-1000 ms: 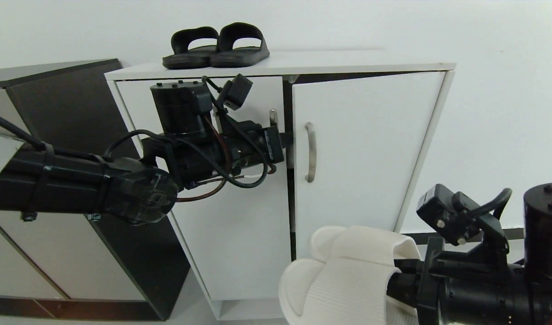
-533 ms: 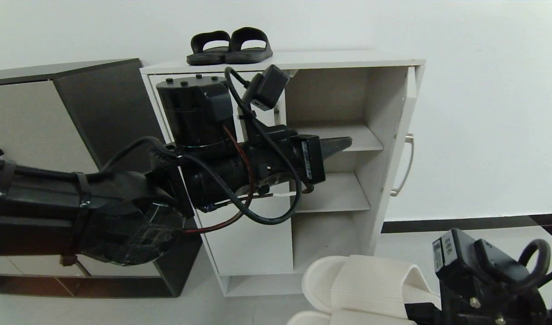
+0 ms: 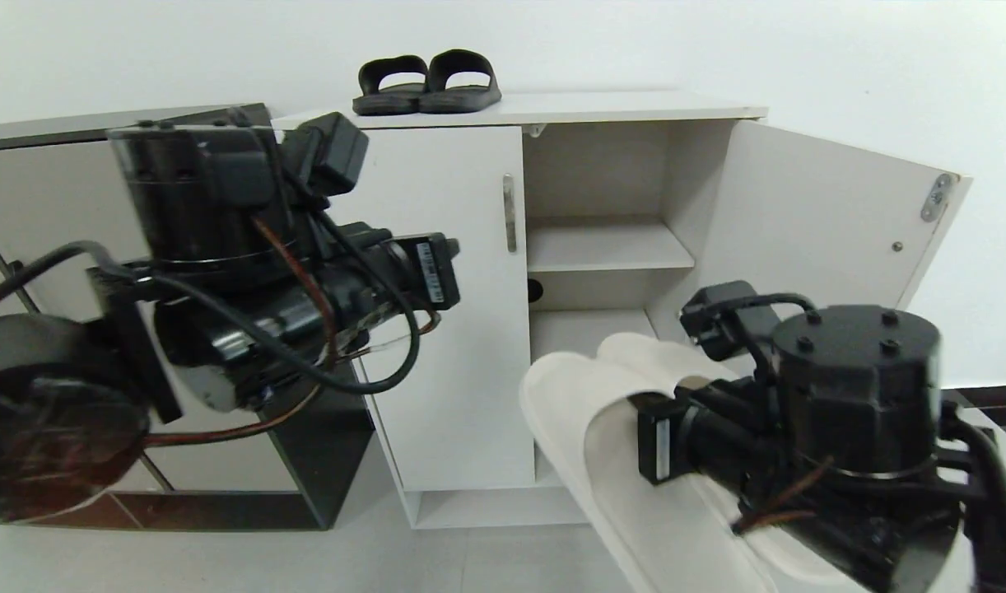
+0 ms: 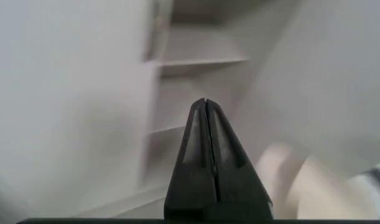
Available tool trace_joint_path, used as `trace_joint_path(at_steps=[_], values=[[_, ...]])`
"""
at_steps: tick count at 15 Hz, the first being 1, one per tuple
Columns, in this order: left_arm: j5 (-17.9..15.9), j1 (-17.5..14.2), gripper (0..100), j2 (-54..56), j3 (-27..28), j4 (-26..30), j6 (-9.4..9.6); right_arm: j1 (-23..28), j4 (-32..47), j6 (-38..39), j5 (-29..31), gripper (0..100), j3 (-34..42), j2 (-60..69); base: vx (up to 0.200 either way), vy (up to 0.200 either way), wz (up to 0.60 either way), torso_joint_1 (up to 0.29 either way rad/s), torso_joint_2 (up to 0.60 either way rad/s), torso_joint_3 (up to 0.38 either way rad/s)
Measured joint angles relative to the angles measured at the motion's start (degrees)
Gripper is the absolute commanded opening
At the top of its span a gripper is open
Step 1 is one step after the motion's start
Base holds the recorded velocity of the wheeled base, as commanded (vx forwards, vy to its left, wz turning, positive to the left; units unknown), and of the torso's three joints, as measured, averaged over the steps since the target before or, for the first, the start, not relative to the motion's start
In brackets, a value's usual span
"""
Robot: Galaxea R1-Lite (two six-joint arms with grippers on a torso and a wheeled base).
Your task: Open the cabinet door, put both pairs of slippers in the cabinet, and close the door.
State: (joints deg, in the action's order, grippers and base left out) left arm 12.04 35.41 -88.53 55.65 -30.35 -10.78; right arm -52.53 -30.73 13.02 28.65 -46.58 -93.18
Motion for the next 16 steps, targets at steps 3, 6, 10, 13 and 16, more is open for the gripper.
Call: trace_joint_path(at_steps=[3,6,10,13,16], values=[[15.21,-0.59,0,18.08,-12.41,6.49,5.72,5.07,-0.16,0.35,3.25,0,-4.08,-4.80,0.000,0.000,0.00,0.000,0.00,0.000],[20.71,-10.50,0,39.74,-22.36,17.14,8.24,6.56,-0.17,0.20,3.40,0,-4.74,-6.29,0.000,0.000,0.00,0.000,0.00,0.000],[9.63,-26.71,0,70.64,-39.83,30.31,11.75,6.53,-0.46,0.17,3.36,0,-4.08,-6.53,0.000,0.000,0.00,0.000,0.00,0.000],[-10.50,-33.38,0,82.05,-52.13,28.94,9.65,6.72,-0.24,0.17,3.34,0,-2.56,-5.90,0.000,0.000,0.00,0.000,0.00,0.000],[-16.91,-35.21,0,86.91,-55.21,30.45,14.17,9.97,-0.27,-0.22,2.96,0,-2.15,-5.57,0.000,0.000,0.00,0.000,0.00,0.000]])
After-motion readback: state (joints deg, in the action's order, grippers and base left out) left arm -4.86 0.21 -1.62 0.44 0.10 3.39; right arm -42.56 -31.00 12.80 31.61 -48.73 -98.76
